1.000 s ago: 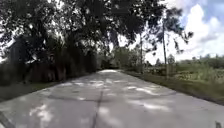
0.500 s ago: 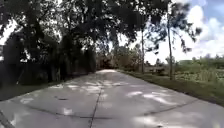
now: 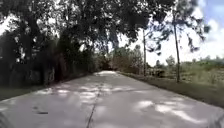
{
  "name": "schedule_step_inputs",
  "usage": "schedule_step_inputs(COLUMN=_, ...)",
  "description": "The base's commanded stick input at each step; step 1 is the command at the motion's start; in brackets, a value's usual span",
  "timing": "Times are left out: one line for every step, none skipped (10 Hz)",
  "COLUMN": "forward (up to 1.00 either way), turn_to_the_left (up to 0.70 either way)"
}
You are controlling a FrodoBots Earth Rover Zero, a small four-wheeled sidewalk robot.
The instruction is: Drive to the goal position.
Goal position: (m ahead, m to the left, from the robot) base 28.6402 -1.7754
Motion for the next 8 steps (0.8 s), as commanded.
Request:
schedule_step_inputs(forward=1.0, turn_to_the_left=0.0)
schedule_step_inputs(forward=1.0, turn_to_the_left=0.0)
schedule_step_inputs(forward=1.0, turn_to_the_left=0.0)
schedule_step_inputs(forward=1.0, turn_to_the_left=0.08)
schedule_step_inputs(forward=1.0, turn_to_the_left=0.27)
schedule_step_inputs(forward=1.0, turn_to_the_left=0.27)
schedule_step_inputs(forward=1.0, turn_to_the_left=0.27)
schedule_step_inputs(forward=1.0, turn_to_the_left=0.27)
